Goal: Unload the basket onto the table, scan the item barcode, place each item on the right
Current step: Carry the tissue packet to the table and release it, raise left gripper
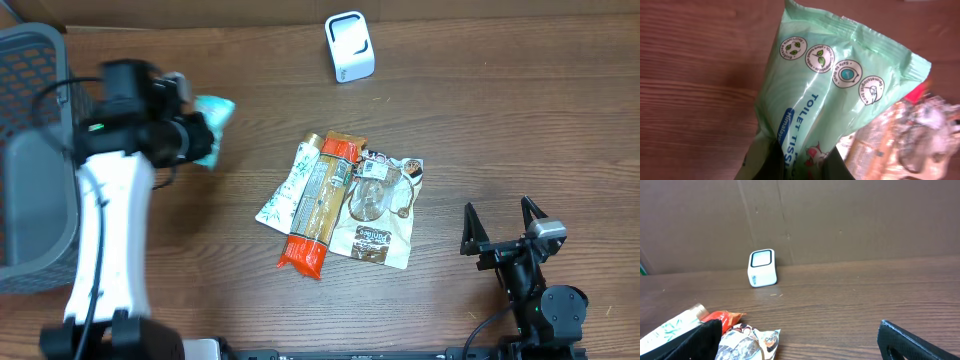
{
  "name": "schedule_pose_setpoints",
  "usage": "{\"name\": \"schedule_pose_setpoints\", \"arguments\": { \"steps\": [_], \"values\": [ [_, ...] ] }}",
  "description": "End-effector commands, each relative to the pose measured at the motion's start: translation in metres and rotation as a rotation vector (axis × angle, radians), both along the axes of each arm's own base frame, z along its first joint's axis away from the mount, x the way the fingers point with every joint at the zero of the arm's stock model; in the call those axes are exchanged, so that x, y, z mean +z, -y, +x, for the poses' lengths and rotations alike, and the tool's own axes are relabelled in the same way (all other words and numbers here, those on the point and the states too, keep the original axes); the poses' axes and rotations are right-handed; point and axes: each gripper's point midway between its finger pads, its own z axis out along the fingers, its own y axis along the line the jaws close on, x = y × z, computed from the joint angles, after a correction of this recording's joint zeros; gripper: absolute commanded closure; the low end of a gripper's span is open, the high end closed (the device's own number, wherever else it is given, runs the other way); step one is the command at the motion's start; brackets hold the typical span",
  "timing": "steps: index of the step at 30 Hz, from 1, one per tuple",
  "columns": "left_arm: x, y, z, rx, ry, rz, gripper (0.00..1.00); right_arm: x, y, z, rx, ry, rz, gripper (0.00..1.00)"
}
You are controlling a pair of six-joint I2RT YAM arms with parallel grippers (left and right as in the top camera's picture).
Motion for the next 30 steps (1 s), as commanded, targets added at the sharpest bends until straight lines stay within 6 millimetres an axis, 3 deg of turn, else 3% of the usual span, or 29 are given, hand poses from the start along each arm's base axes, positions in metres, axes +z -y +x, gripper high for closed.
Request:
{"name": "schedule_pose_setpoints", "arguments": {
  "steps": [1, 7, 13, 16, 22, 23, 26, 27, 30],
  "values": [
    [-0.055, 0.009, -0.002, -0.057, -0.116, 0.087, 0.96, -0.002, -0.002, 0.000, 0.011, 0.002, 0.004, 0.00],
    [-0.129, 0.039, -0.008, -0.144, -0.275, 0.084, 0.96, -0.002, -0.002, 0.000, 0.011, 0.002, 0.004, 0.00],
    [-0.172, 0.064, -0.023, -0.091, -0.421, 0.062, 0.96, -0.002, -0.002, 0.000, 0.011, 0.001, 0.004, 0.00],
    [-0.177, 0.085, -0.034, -0.080, -0.479, -0.027, 0.96, -0.002, -0.002, 0.000, 0.011, 0.002, 0.004, 0.00],
    [-0.168, 0.127, -0.044, -0.138, -0.514, -0.197, 0.95, -0.002, -0.002, 0.000, 0.011, 0.002, 0.004, 0.00],
    [-0.167, 0.130, -0.046, -0.145, -0.522, -0.204, 0.89, -0.002, -0.002, 0.000, 0.011, 0.002, 0.004, 0.00],
    [-0.167, 0.131, -0.053, -0.152, -0.546, -0.196, 0.53, -0.002, -0.002, 0.000, 0.011, 0.002, 0.004, 0.00],
    [-0.168, 0.128, -0.054, -0.147, -0.551, -0.180, 0.42, -0.002, -0.002, 0.000, 0.010, 0.002, 0.004, 0.00],
    [-0.172, 0.105, -0.052, -0.113, -0.547, -0.070, 0.21, -0.002, -0.002, 0.000, 0.010, 0.002, 0.004, 0.00]
  ]
}}
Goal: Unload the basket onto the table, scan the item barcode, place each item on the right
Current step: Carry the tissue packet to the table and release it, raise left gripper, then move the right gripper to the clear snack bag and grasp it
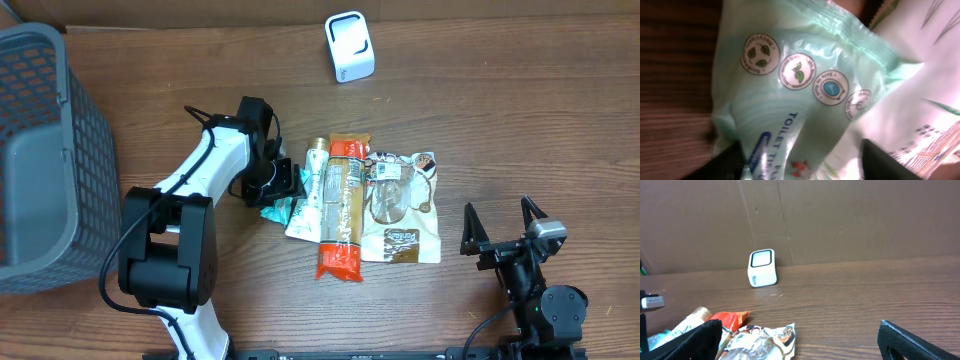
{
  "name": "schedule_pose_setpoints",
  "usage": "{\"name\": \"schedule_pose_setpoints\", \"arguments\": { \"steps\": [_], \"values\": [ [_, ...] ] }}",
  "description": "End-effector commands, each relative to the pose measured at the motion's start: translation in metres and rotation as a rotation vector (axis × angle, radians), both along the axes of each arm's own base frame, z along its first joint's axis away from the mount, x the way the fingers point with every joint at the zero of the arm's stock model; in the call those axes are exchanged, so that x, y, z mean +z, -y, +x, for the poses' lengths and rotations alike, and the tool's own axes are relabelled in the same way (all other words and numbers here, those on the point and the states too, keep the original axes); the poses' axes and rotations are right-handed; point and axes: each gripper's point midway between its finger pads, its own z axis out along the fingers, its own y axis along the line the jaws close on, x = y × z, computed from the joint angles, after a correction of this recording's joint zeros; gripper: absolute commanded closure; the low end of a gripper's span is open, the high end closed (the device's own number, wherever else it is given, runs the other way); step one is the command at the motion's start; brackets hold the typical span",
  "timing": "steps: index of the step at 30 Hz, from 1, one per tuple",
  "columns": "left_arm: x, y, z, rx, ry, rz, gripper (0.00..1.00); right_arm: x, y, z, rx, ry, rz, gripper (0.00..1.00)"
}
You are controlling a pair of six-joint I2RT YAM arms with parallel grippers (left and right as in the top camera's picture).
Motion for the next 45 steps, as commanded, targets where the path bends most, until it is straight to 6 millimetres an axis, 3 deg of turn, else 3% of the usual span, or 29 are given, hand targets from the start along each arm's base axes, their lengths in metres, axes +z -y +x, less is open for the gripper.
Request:
{"name": "schedule_pose_setpoints", "arguments": {
  "steps": [1, 3, 7, 10, 14, 22, 25, 29, 33, 36, 39, 45],
  "values": [
    [-0.012, -0.021, -0.004, 0.012, -0.034, 0.105, 0.09, -0.002, -0.002, 0.000, 0.010, 0.001, 0.003, 0.00],
    [-0.007, -0.038, -0.002, 0.030, -0.038, 0.160, 0.00, -0.002, -0.002, 0.000, 0.010, 0.001, 0.003, 0.00],
    [0.016, -0.062, 0.012, 0.086, -0.035, 0.187, 0.00, -0.002, -0.002, 0.000, 0.010, 0.001, 0.003, 0.00],
    [0.036, -0.068, 0.027, 0.084, 0.000, 0.180, 0.00, -0.002, -0.002, 0.000, 0.010, 0.001, 0.003, 0.00],
    [0.067, -0.059, 0.049, 0.046, 0.079, 0.128, 0.00, -0.002, -0.002, 0.000, 0.010, 0.001, 0.003, 0.00],
    [0.105, -0.044, 0.058, -0.021, 0.126, 0.003, 0.00, -0.002, -0.002, 0.000, 0.010, 0.001, 0.003, 0.00],
    [0.132, -0.043, 0.065, -0.045, 0.174, -0.055, 0.01, -0.002, -0.002, 0.000, 0.010, 0.002, 0.004, 0.00],
    [0.183, -0.048, 0.078, -0.068, 0.301, -0.102, 0.00, -0.002, -0.003, 0.000, 0.016, 0.003, 0.004, 0.00],
    [0.242, -0.058, 0.087, -0.060, 0.470, -0.076, 0.00, 0.001, -0.018, -0.004, 0.105, 0.002, 0.061, 0.00],
    [0.275, -0.067, 0.087, -0.053, 0.574, -0.019, 0.00, 0.004, -0.025, -0.006, 0.145, -0.007, 0.106, 0.00],
    [0.289, -0.076, 0.084, -0.043, 0.623, 0.039, 0.01, 0.017, -0.027, -0.008, 0.160, 0.004, 0.105, 0.00],
    [0.287, -0.080, 0.083, -0.038, 0.616, 0.061, 0.00, 0.048, -0.027, 0.000, 0.166, -0.086, 0.101, 0.00]
  ]
}}
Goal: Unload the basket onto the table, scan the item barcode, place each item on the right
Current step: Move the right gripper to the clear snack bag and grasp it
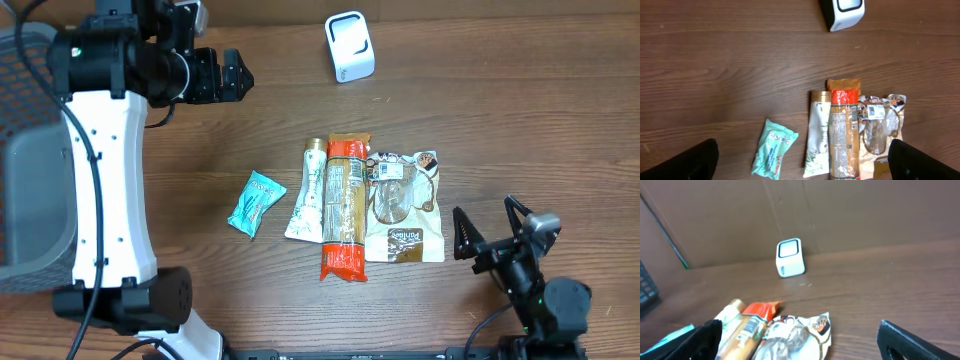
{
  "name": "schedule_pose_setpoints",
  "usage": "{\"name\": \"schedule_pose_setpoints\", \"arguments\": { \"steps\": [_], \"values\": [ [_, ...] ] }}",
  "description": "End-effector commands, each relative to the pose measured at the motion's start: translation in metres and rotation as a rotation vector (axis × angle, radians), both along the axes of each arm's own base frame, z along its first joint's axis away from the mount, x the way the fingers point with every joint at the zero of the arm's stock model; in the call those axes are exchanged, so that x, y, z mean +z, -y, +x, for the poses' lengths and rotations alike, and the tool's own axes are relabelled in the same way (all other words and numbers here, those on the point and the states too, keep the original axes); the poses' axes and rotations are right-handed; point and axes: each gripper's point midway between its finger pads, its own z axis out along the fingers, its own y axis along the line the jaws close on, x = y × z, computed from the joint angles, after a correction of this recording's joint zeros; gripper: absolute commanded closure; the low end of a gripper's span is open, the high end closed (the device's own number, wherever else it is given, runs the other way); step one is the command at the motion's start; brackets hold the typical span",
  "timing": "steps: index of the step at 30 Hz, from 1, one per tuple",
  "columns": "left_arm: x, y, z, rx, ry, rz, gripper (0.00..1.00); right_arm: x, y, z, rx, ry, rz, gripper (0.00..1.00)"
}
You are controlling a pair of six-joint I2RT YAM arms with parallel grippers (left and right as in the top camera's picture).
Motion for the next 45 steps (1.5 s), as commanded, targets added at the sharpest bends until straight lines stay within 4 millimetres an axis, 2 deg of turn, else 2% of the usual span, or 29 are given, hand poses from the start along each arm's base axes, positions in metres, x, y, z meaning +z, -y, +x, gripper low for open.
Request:
{"name": "schedule_pose_setpoints", "arguments": {
  "steps": [1, 6, 10, 12, 14, 16, 19, 23, 28, 33, 37, 41, 45],
  "values": [
    [-0.002, -0.005, 0.001, -0.004, 0.005, 0.039, 0.00, 0.042, -0.004, 0.006, 0.040, -0.021, -0.004, 0.00],
    [-0.002, -0.005, 0.001, -0.004, 0.003, 0.039, 0.01, 0.056, -0.003, 0.032, 0.119, -0.235, -0.026, 0.00],
    [-0.002, -0.005, 0.001, -0.004, 0.003, 0.039, 0.00, 0.051, 0.012, 0.057, 0.135, -0.532, 0.091, 0.00],
    [-0.002, -0.005, 0.001, -0.004, 0.003, 0.039, 0.00, 0.038, 0.022, 0.067, 0.134, -0.710, 0.184, 0.00],
    [-0.002, -0.005, 0.001, -0.004, 0.003, 0.039, 0.01, 0.012, 0.041, 0.075, 0.067, -0.901, 0.240, 0.00],
    [-0.002, -0.005, 0.001, -0.004, 0.003, 0.039, 0.00, -0.014, 0.052, 0.084, 0.050, -1.030, 0.279, 0.00],
    [-0.002, -0.005, 0.001, -0.004, 0.003, 0.039, 0.00, -0.042, 0.040, 0.087, 0.218, -1.081, 0.277, 0.01],
    [-0.002, -0.005, 0.001, -0.004, 0.003, 0.039, 0.00, -0.090, 0.026, 0.077, 0.385, -1.197, 0.262, 0.03],
    [-0.002, -0.005, 0.001, -0.004, 0.003, 0.039, 0.00, -0.129, 0.013, 0.073, 0.473, -1.276, 0.248, 0.06],
    [-0.002, -0.005, 0.001, -0.004, 0.003, 0.039, 0.00, -0.150, -0.005, 0.080, 0.528, -1.272, 0.200, 0.07],
    [-0.002, -0.005, 0.001, -0.004, 0.003, 0.039, 0.00, -0.157, -0.026, 0.091, 0.576, -1.223, 0.133, 0.07],
    [-0.002, -0.005, 0.002, -0.003, 0.003, 0.040, 0.00, -0.170, -0.044, 0.102, 0.546, -1.228, 0.089, 0.07],
    [-0.002, -0.005, 0.001, -0.004, 0.003, 0.039, 0.01, -0.189, -0.068, 0.100, 0.573, -1.260, 0.062, 0.10]
  ]
}}
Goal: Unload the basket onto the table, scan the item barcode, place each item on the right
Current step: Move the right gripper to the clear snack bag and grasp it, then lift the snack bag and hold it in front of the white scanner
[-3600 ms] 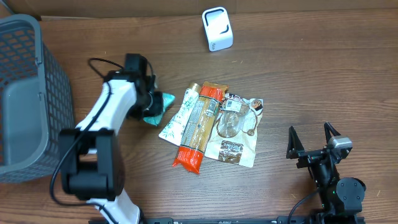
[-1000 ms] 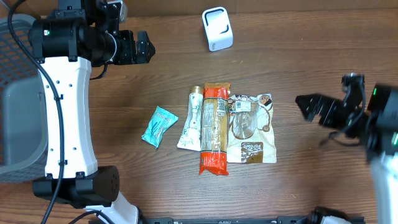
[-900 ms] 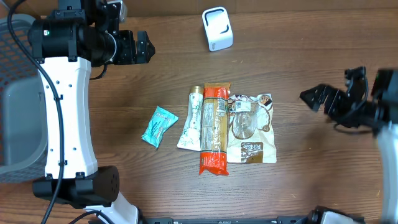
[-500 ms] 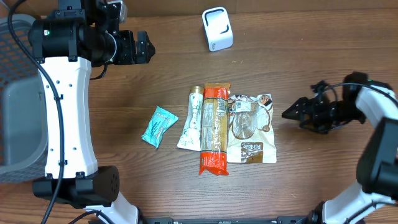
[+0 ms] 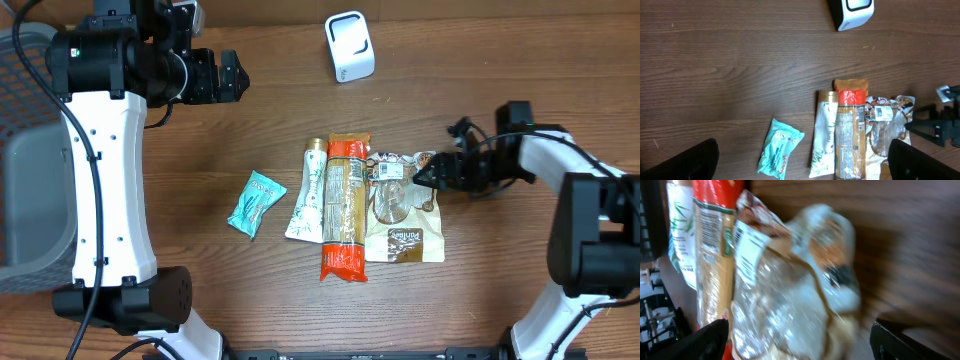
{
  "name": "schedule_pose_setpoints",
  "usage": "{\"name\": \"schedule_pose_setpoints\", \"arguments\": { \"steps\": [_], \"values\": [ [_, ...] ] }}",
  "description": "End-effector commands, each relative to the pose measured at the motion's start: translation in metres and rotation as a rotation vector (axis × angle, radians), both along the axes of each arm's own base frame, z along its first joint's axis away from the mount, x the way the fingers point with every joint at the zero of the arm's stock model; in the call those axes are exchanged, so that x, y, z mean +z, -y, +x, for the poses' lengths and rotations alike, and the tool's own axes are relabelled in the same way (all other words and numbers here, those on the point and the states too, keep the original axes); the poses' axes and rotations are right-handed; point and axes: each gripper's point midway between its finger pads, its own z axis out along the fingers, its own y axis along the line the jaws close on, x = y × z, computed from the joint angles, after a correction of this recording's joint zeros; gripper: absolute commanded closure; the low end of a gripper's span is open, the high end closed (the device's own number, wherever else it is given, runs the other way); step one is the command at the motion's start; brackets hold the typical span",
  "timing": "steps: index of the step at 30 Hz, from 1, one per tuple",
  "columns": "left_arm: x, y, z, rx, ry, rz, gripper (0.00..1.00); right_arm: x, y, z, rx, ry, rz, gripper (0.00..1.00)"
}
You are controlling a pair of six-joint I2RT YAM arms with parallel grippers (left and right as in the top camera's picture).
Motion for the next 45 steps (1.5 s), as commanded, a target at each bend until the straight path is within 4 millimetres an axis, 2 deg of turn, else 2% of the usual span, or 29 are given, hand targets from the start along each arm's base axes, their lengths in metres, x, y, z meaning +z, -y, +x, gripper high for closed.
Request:
{"name": "schedule_pose_setpoints", "arguments": {
  "steps": [1, 6, 8, 9, 12, 14, 15, 19, 23, 28, 32, 36, 40, 45],
  "values": [
    [0.000, 0.000, 0.001, -0.018, 0.007, 0.013, 0.00, -0.032, -0.021, -0.012, 0.031, -0.096, -0.039, 0.12],
    [0.000, 0.000, 0.001, -0.018, 0.007, 0.013, 0.00, -0.047, -0.052, -0.030, 0.125, -0.132, -0.040, 0.25],
    [0.000, 0.000, 0.001, -0.018, 0.007, 0.013, 0.00, -0.049, -0.061, -0.034, 0.151, -0.132, -0.041, 0.33],
    [0.000, 0.000, 0.001, -0.018, 0.007, 0.013, 0.00, -0.051, -0.065, -0.035, 0.164, -0.130, -0.042, 0.39],
    [0.000, 0.000, 0.001, -0.018, 0.007, 0.013, 0.01, -0.051, -0.072, -0.038, 0.188, -0.121, -0.048, 0.67],
    [0.000, 0.000, 0.001, -0.018, 0.007, 0.013, 0.00, -0.052, -0.072, -0.039, 0.190, -0.125, -0.056, 0.82],
    [0.000, 0.000, 0.001, -0.018, 0.007, 0.013, 0.00, -0.052, -0.071, -0.040, 0.190, -0.129, -0.056, 0.86],
    [0.000, 0.000, 0.001, -0.018, 0.007, 0.013, 0.01, -0.049, -0.066, -0.039, 0.164, -0.150, -0.034, 0.94],
    [0.000, 0.000, 0.001, -0.018, 0.007, 0.013, 0.00, -0.033, -0.061, -0.032, 0.116, -0.182, 0.051, 0.94],
    [0.000, 0.000, 0.001, -0.018, 0.007, 0.013, 0.01, 0.001, -0.050, -0.016, 0.063, -0.212, 0.164, 0.96],
    [0.000, 0.000, 0.001, -0.018, 0.007, 0.013, 0.00, 0.041, -0.045, -0.001, 0.090, -0.172, 0.237, 0.96],
    [0.000, 0.000, 0.001, -0.018, 0.007, 0.013, 0.00, 0.093, -0.045, 0.013, 0.134, -0.101, 0.267, 0.96],
    [0.000, 0.000, 0.001, -0.018, 0.007, 0.013, 0.00, 0.153, -0.048, 0.027, 0.154, 0.003, 0.262, 0.96],
    [0.000, 0.000, 0.001, -0.018, 0.007, 0.013, 0.00, 0.225, -0.061, 0.023, 0.260, 0.254, 0.250, 0.96]
  ]
}}
